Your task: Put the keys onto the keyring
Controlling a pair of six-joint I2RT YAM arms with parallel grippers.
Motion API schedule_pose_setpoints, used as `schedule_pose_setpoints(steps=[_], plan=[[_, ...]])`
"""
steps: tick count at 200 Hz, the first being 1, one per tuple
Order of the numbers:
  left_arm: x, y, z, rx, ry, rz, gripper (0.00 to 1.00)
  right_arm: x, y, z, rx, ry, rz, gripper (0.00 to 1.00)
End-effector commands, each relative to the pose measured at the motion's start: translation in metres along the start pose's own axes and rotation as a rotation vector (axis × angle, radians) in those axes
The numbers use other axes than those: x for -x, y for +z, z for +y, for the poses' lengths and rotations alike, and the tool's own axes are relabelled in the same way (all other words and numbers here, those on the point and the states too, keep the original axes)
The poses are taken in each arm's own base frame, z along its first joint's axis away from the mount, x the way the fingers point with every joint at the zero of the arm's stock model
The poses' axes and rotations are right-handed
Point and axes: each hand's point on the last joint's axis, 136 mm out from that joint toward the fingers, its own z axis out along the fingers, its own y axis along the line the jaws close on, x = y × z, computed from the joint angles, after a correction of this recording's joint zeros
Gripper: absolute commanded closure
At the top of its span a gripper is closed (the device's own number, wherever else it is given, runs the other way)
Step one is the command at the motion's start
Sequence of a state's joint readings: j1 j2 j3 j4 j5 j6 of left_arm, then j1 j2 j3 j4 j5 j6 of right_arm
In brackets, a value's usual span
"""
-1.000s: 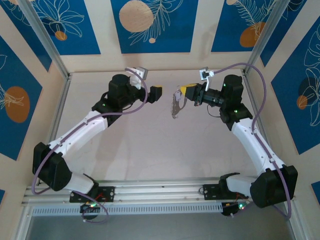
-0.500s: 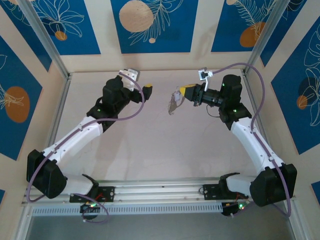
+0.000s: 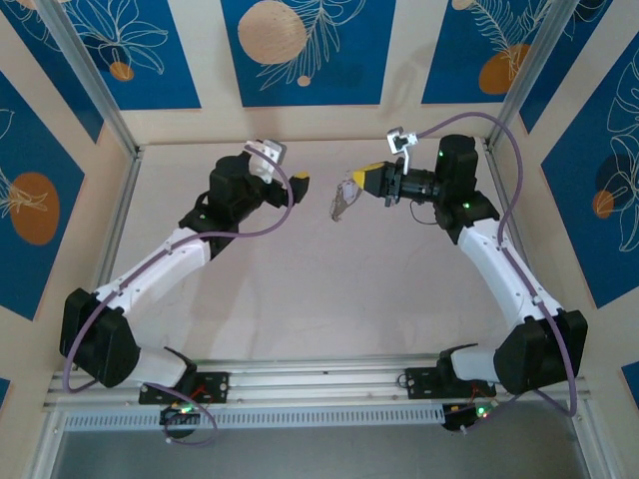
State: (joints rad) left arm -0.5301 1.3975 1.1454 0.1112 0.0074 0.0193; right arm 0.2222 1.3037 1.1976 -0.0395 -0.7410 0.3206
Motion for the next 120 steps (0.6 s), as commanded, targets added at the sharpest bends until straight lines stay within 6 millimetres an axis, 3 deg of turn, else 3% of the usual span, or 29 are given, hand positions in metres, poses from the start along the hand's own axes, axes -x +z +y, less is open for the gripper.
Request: schedule_pose_setpoints(steps=[1, 36, 56, 120], plan=[[0.023, -0.010, -0.017, -0.129, 0.011, -0.036, 0.00, 0.004, 0.000, 0.022, 0.099, -0.051, 0.040, 1.00], [0.034, -0.026, -0.032, -0.249, -0.061, -0.059, 0.02, 0.002, 0.003, 0.029, 0.173, -0.048, 0.086, 1.00], [0.044, -0.032, -0.047, -0.356, -0.090, -0.068, 0.10, -0.002, 0.005, 0.028, 0.190, -0.041, 0.107, 1.00], [0.067, -0.037, -0.082, -0.609, -0.118, -0.082, 0.17, -0.014, 0.008, 0.023, 0.210, -0.019, 0.154, 1.00]])
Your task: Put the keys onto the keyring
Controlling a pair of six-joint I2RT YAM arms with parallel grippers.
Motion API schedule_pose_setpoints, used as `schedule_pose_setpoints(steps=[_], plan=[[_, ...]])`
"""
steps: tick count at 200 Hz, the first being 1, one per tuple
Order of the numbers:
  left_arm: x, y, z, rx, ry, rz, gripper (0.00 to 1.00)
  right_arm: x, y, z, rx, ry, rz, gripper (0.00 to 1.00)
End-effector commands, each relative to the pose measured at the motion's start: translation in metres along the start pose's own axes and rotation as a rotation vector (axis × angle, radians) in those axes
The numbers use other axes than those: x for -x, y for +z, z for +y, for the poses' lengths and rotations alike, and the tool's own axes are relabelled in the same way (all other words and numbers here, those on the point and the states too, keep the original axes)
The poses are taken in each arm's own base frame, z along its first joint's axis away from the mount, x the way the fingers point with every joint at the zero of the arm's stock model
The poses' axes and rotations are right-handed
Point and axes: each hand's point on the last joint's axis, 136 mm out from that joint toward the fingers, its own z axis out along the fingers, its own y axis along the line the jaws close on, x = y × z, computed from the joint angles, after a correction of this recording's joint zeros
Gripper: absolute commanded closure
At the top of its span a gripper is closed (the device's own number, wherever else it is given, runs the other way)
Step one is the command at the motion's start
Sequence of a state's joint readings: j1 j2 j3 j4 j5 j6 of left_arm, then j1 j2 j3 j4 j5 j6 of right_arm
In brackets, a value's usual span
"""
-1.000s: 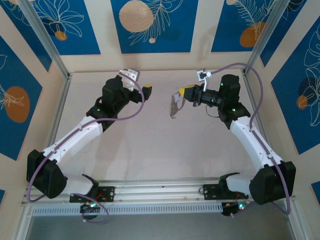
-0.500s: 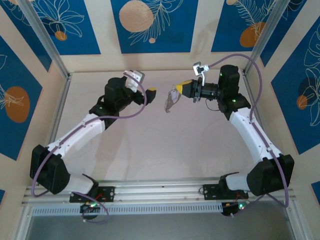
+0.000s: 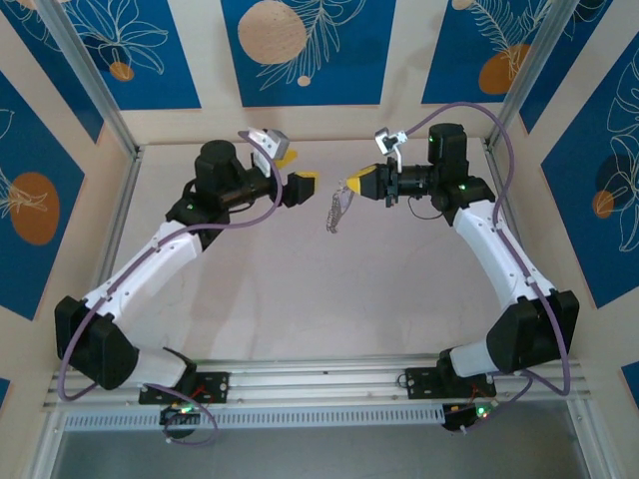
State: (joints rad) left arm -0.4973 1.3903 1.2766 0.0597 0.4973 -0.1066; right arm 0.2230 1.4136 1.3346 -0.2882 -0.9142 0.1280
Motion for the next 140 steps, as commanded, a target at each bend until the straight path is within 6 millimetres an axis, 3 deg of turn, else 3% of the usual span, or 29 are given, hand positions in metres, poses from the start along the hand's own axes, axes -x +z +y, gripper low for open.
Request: schedule_pose_setpoints(steps=[1, 74, 140], plan=[[0.010, 0.004, -0.021, -0.156, -0.019, -0.001, 0.17, 0.001, 0.001, 0.014, 0.060, -0.025, 0.020, 1.00], [0.005, 0.012, -0.036, -0.381, -0.077, 0.033, 0.41, 0.002, -0.001, 0.012, 0.088, -0.026, 0.022, 1.00], [0.010, 0.009, -0.045, -0.551, -0.157, 0.037, 0.53, 0.006, -0.001, 0.017, 0.116, -0.030, 0.012, 1.00]])
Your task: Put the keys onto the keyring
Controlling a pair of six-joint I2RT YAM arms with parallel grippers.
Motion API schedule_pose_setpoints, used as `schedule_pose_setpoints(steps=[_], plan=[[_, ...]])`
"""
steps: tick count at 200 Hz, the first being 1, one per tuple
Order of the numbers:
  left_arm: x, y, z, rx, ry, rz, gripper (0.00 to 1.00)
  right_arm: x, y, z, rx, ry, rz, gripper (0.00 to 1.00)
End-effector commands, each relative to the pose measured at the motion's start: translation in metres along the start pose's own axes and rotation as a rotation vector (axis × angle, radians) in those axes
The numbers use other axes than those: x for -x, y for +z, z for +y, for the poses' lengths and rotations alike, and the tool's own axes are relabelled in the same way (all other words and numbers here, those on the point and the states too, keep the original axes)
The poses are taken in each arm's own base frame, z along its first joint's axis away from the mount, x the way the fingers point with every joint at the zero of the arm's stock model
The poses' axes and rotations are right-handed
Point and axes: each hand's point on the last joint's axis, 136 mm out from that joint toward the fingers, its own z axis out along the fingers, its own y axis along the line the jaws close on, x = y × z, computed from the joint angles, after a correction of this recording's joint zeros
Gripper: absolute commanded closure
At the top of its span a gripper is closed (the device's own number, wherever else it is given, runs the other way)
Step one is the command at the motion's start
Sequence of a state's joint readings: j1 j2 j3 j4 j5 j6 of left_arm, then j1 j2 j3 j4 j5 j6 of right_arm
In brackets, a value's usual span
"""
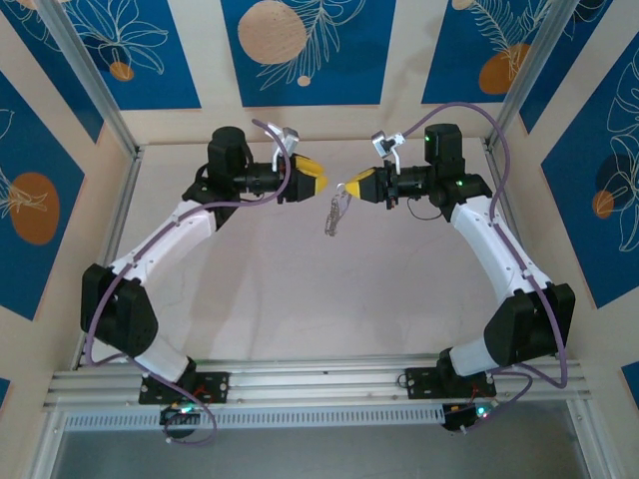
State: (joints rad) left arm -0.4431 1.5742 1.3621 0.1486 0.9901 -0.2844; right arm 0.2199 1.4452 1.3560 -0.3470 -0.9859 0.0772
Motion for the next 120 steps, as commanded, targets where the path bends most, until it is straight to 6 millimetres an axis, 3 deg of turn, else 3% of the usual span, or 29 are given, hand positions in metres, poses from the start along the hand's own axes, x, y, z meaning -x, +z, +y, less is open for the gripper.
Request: schedule_pose_setpoints(steps=[1, 120], plan=[[0.022, -0.003, -0.023, -0.121, 0.040, -0.019, 0.53, 0.013, -0.002, 0.014, 0.048, -0.047, -0.015, 1.00], [0.014, -0.002, -0.026, -0.157, 0.009, 0.001, 0.62, 0.018, 0.018, 0.019, 0.088, -0.064, -0.002, 1.00]])
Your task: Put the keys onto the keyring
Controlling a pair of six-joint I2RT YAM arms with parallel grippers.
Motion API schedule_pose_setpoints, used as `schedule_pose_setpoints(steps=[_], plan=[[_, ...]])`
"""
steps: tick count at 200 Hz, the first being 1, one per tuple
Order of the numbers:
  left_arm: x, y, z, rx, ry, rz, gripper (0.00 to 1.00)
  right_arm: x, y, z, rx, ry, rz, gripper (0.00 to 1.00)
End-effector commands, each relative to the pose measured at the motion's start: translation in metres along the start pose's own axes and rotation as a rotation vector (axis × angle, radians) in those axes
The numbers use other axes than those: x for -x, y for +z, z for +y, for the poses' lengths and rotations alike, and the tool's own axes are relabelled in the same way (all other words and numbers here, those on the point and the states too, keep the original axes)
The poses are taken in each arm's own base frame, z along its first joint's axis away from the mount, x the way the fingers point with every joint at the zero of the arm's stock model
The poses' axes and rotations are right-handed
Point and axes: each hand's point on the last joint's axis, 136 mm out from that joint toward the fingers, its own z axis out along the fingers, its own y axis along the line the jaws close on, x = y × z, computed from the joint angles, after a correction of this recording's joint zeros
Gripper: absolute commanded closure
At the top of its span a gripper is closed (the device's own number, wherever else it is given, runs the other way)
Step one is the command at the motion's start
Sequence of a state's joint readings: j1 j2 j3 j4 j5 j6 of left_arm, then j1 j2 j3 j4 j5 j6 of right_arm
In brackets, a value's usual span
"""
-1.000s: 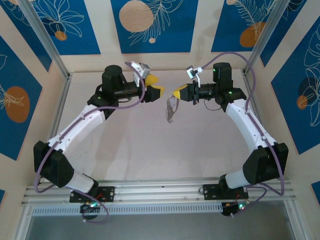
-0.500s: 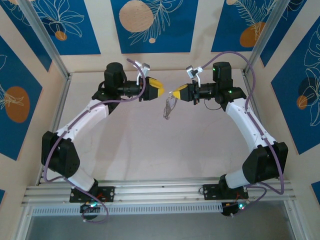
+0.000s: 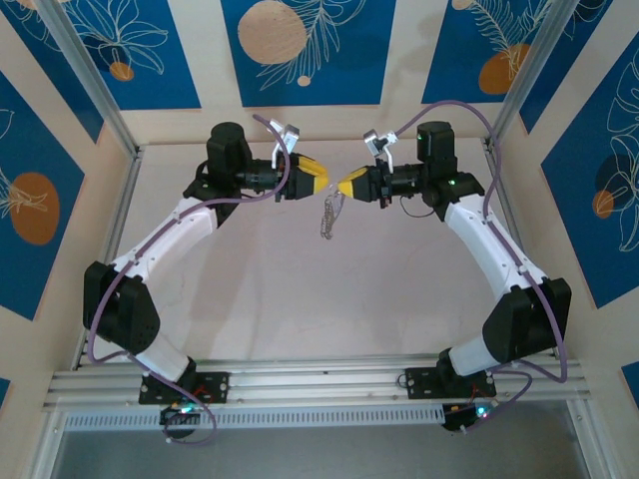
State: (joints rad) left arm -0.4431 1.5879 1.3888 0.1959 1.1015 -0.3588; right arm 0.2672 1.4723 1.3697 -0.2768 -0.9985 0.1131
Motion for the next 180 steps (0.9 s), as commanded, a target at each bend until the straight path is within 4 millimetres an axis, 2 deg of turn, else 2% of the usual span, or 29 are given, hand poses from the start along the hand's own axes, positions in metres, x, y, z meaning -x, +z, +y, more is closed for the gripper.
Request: schedule_pose_setpoints(steps=[1, 91, 143, 180], plan=[[0.006, -0.001, -0.007, -0.043, 0.030, -0.002, 0.63, 0.014, 0.003, 0.012, 0.034, -0.039, -0.008, 1.00], [-0.004, -0.002, -0.008, -0.048, 0.028, 0.021, 0.71, 0.020, 0.009, 0.010, 0.039, -0.043, -0.009, 1.00], [-0.005, -0.003, -0.013, -0.068, 0.029, 0.028, 0.86, 0.020, 0.013, 0.010, 0.040, -0.042, -0.004, 1.00], [-0.008, -0.004, -0.016, -0.075, 0.029, 0.037, 0.90, 0.021, 0.014, 0.007, 0.032, -0.041, -0.006, 1.00]])
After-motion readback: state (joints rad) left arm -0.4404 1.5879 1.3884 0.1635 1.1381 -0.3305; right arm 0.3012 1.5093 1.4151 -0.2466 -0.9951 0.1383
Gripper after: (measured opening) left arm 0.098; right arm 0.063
